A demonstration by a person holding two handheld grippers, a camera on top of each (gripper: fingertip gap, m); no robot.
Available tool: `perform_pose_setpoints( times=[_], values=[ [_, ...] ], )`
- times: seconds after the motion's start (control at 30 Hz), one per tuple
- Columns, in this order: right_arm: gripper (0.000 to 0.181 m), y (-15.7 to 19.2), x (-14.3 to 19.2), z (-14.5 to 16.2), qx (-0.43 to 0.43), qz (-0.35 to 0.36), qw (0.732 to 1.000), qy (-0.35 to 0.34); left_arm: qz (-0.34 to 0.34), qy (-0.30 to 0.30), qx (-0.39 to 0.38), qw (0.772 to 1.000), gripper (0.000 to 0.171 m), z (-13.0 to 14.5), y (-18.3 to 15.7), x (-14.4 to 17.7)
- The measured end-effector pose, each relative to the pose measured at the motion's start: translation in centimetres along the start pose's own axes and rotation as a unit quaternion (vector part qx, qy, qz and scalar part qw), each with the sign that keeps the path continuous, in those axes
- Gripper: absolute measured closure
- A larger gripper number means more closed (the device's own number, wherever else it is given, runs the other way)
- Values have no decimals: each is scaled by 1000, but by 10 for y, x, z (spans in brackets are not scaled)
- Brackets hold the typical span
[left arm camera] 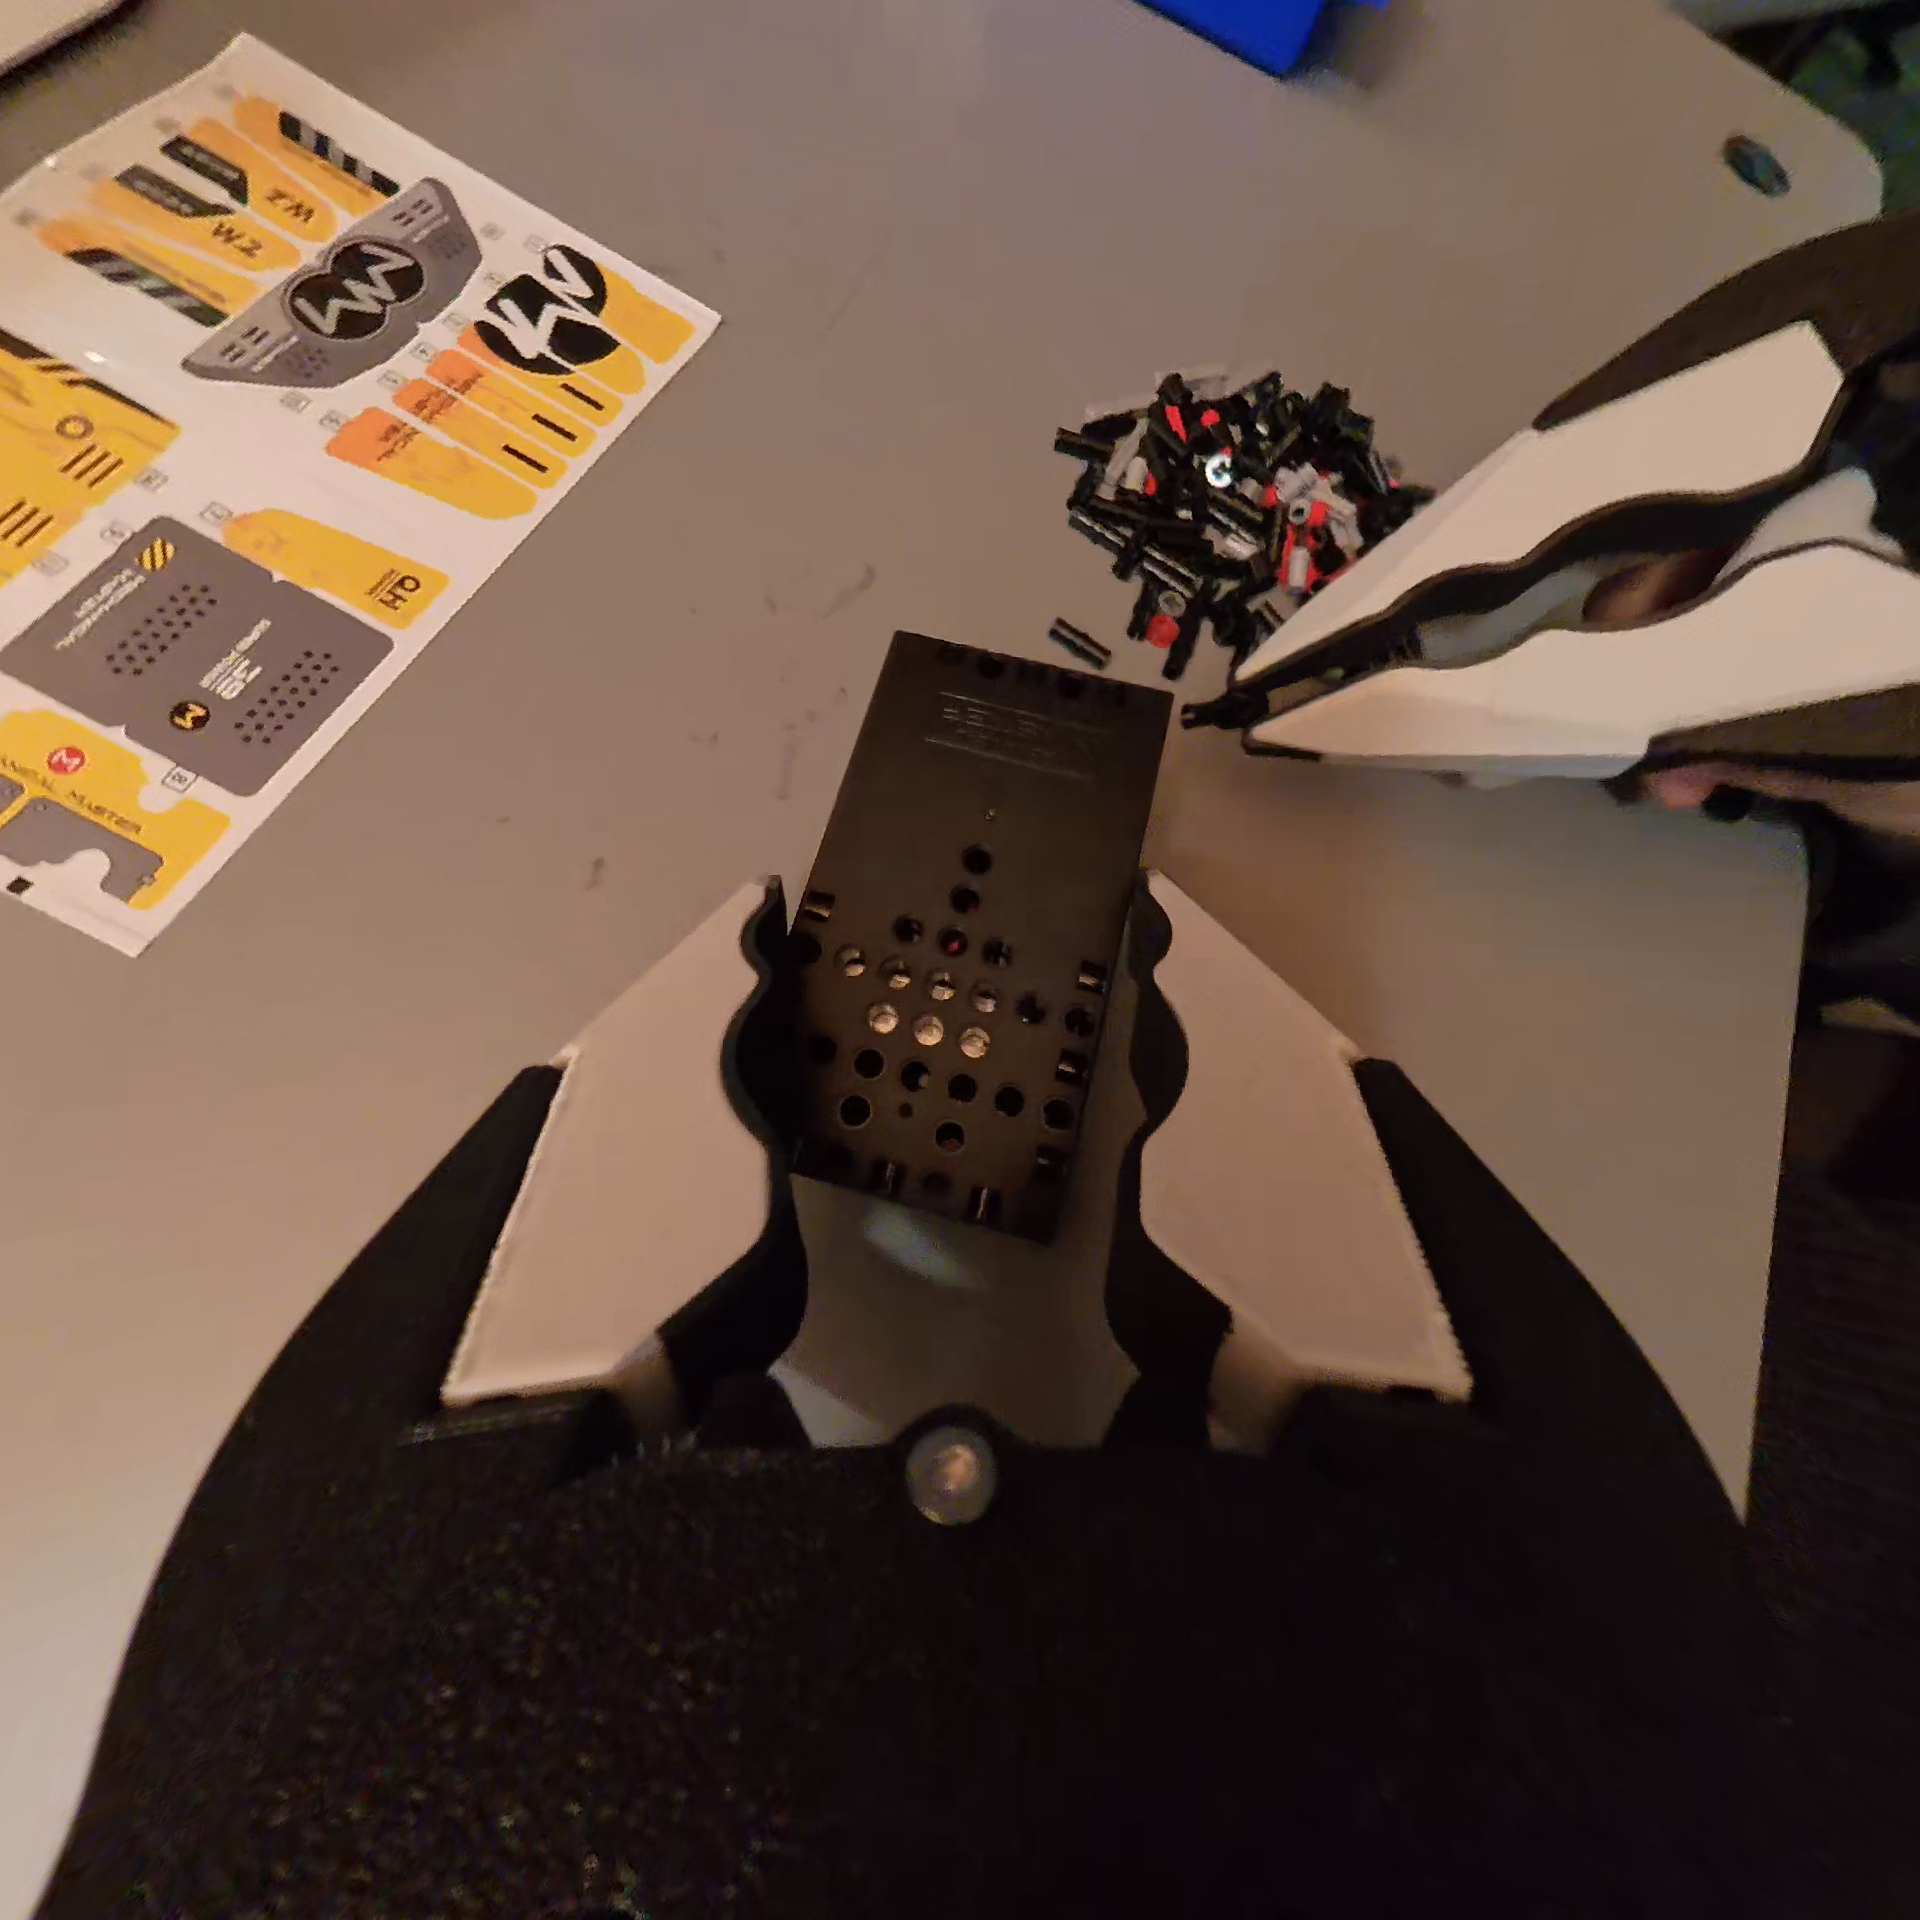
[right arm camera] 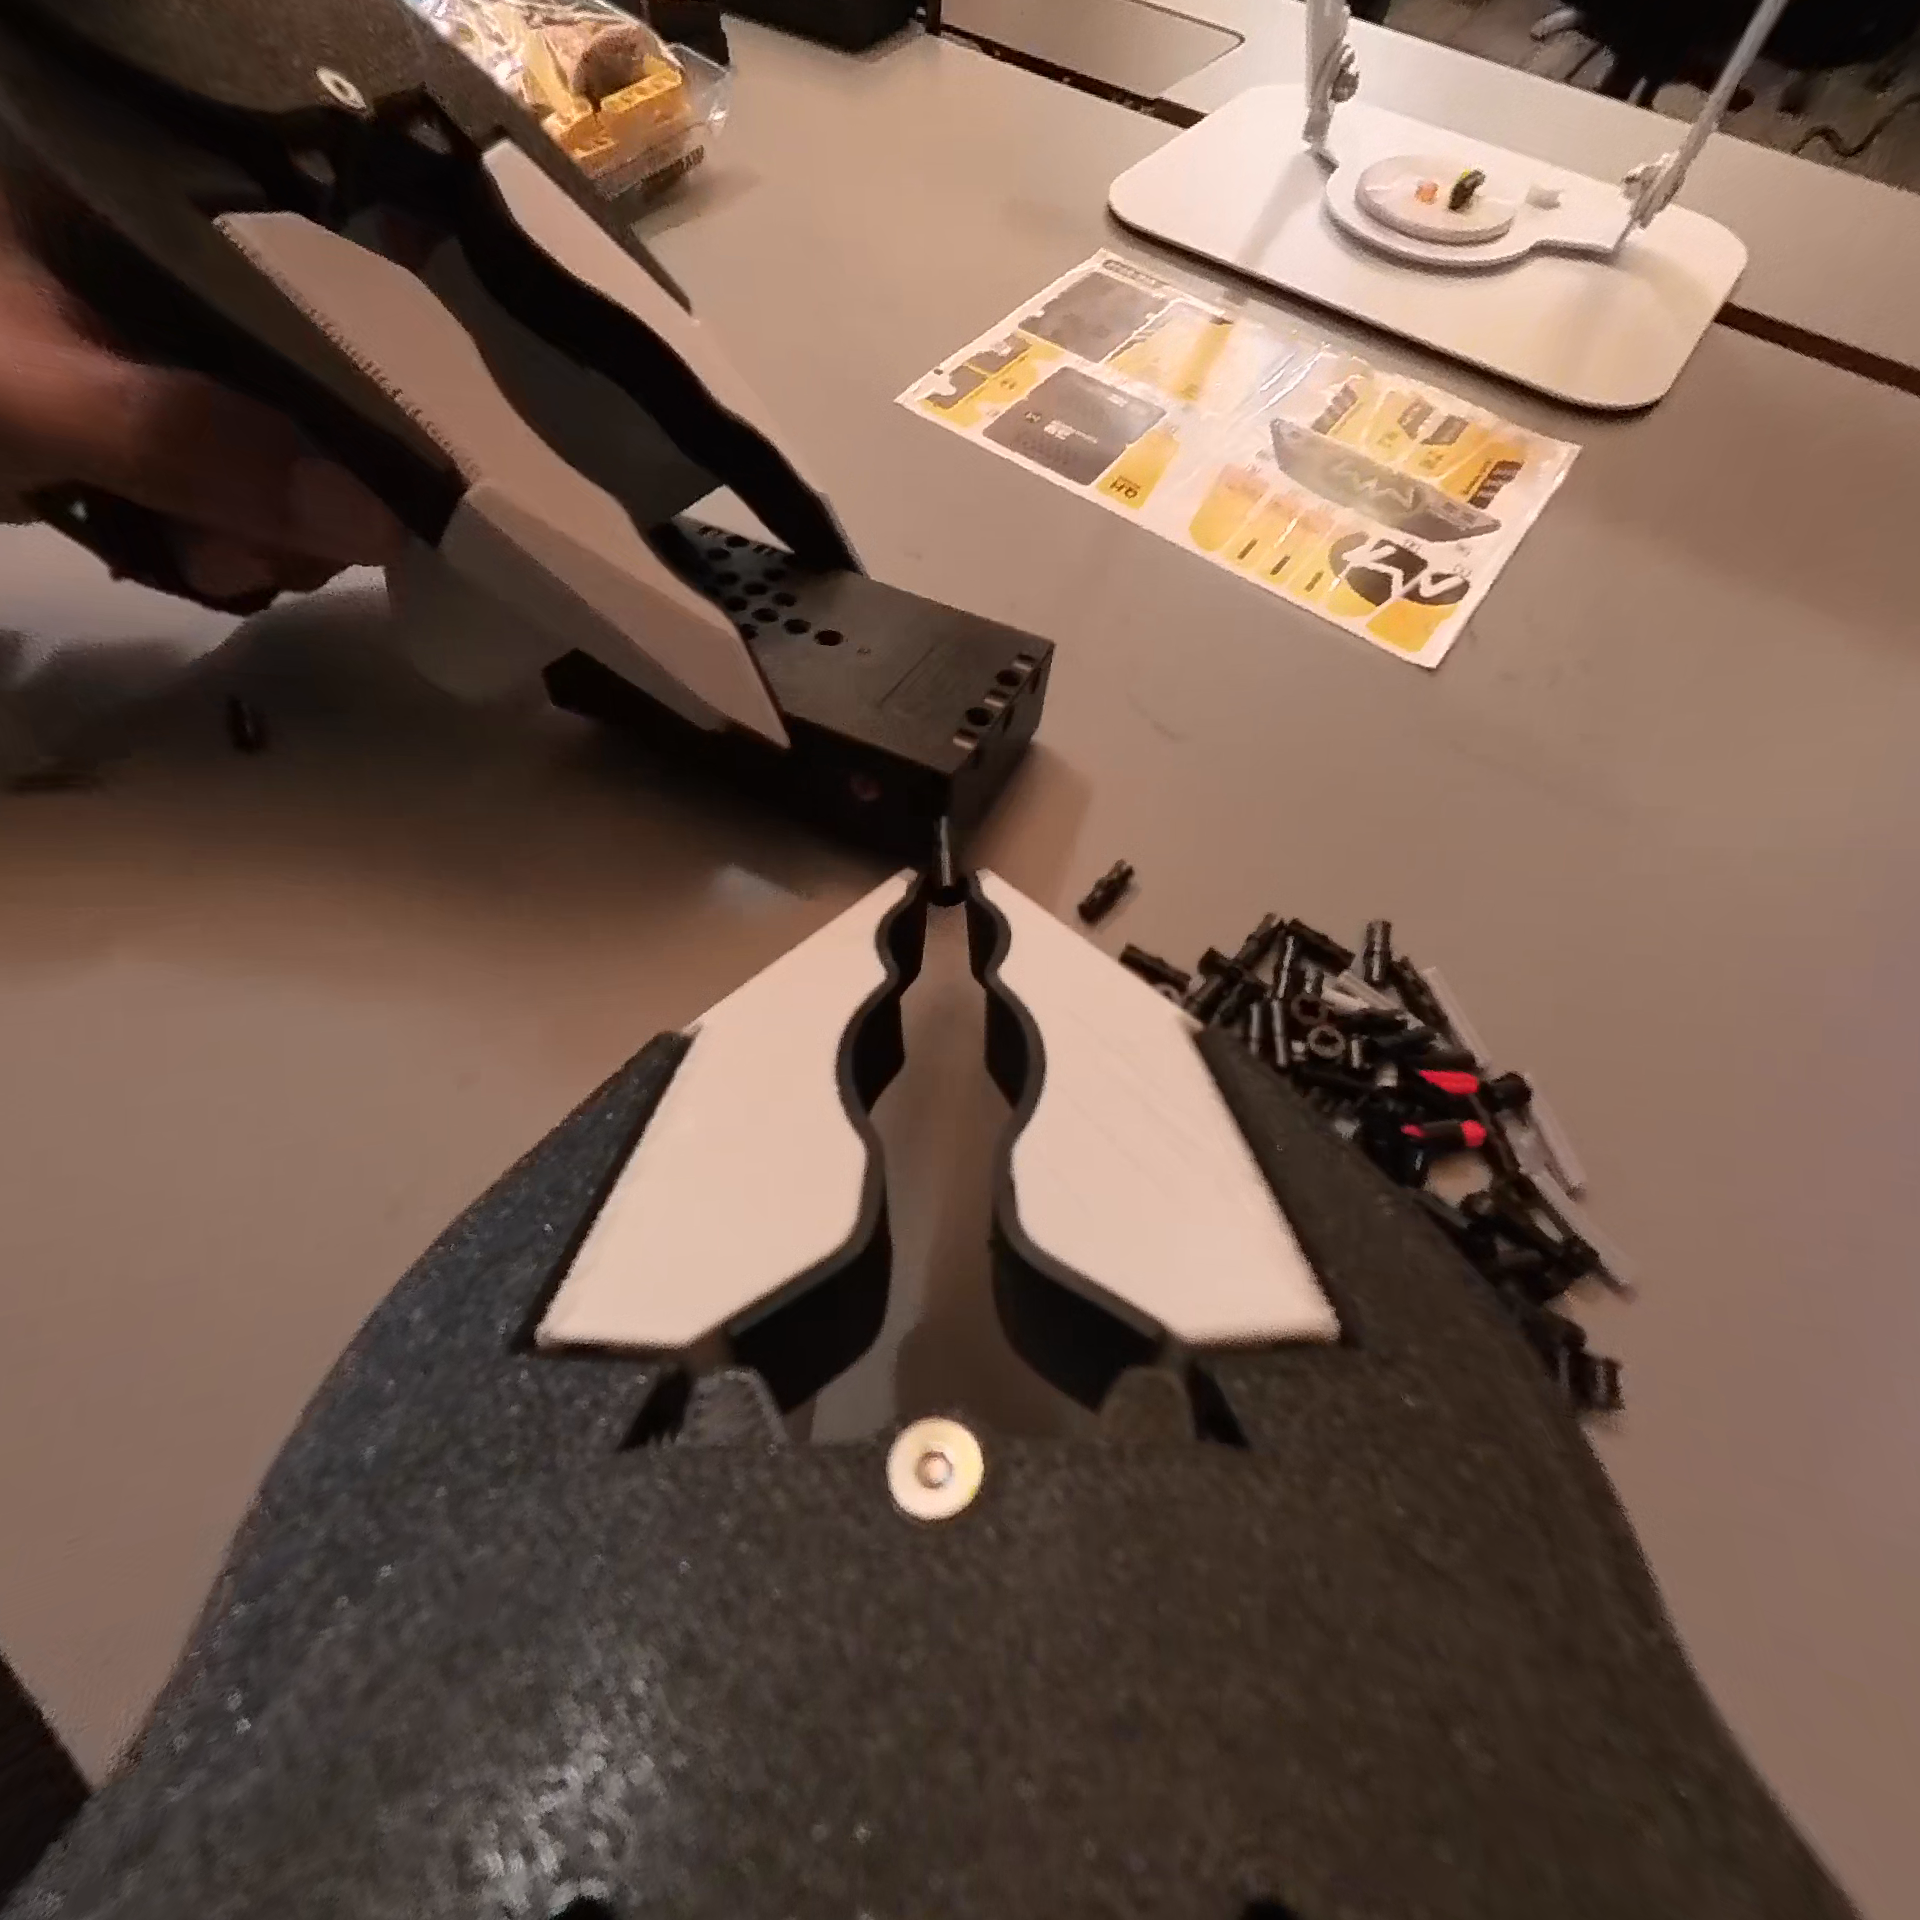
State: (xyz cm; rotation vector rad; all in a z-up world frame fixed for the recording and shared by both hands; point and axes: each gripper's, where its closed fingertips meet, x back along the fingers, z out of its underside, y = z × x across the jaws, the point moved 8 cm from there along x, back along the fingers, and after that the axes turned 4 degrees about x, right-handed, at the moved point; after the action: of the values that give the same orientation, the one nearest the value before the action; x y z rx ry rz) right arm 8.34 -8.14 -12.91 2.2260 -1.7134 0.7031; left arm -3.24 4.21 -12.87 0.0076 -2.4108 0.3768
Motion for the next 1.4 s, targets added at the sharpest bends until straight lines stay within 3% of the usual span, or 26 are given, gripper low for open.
perform_pose_setpoints(
  times=[0.23, 0.63, 0.73, 1.0, 1.4],
  values=[
    [174, -1, -5, -5, 5, 30, 1000, -5, -25, -2, 30, 999, 106, -2, 1, -2],
    [174, 1, -10, -5, 0, 18, 1000, 4, -40, -4, 24, 999, 107, -2, -1, -3],
    [173, 7, -8, -6, 13, -10, 1000, -1, -42, -9, 16, 999, 107, -1, 0, -3],
    [174, 46, -6, 1, 108, -170, 979, 29, -24, -9, 5, 1000, 108, 4, 7, 0],
    [173, 48, -9, 3, 120, -162, 979, 40, -3, -43, 8, 999, 107, -1, 4, 9]
  ],
)
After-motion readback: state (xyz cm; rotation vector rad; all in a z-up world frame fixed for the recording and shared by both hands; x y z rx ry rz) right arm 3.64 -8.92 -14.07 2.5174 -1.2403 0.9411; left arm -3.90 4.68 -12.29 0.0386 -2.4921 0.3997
